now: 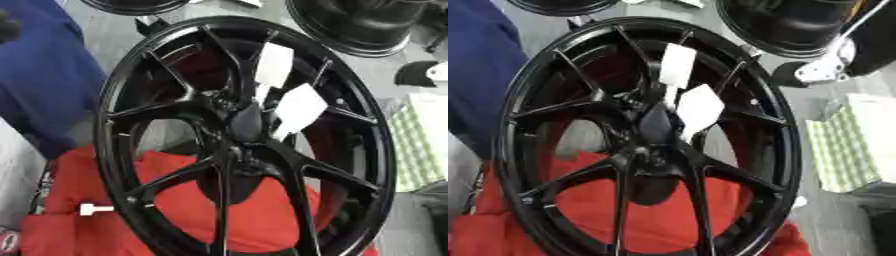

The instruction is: Pull the pin out of the wheel hub.

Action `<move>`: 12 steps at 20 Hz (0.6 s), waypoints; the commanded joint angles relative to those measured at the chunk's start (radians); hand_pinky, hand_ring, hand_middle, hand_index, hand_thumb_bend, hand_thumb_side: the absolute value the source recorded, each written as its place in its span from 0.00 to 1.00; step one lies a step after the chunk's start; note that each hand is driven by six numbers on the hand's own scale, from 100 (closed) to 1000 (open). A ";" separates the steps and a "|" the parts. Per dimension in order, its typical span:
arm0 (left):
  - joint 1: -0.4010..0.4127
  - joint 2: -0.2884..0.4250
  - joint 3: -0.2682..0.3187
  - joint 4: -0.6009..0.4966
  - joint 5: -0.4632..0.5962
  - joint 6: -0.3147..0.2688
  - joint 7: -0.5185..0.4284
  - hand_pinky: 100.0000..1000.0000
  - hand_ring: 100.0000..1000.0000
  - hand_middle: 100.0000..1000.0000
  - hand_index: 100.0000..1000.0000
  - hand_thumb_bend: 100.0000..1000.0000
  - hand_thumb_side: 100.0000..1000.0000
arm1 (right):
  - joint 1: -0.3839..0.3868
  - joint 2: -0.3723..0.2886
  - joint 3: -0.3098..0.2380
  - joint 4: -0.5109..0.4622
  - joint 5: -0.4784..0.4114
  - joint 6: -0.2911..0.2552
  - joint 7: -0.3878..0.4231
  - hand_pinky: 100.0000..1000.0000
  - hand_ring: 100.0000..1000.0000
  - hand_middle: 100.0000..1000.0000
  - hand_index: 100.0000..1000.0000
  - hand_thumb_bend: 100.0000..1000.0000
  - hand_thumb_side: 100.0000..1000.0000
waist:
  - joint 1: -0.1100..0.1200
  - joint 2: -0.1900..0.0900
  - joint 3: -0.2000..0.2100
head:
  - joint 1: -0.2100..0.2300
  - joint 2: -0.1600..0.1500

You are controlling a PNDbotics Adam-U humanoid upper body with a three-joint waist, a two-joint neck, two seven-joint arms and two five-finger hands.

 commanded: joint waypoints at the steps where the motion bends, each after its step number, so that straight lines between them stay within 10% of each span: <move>1: -0.016 0.012 0.002 -0.020 0.007 -0.001 -0.002 0.81 0.66 0.57 0.76 0.00 0.56 | -0.012 -0.010 0.007 -0.006 0.008 0.133 0.126 0.86 0.81 0.73 0.80 0.43 0.00 | 0.007 -0.017 0.003 | -0.007 0.003; 12: -0.031 -0.002 -0.002 -0.020 0.021 0.008 -0.002 0.81 0.66 0.58 0.76 0.00 0.56 | -0.015 0.022 0.056 -0.006 0.016 0.190 0.121 0.85 0.81 0.73 0.79 0.43 0.00 | 0.007 -0.030 0.015 | -0.023 0.017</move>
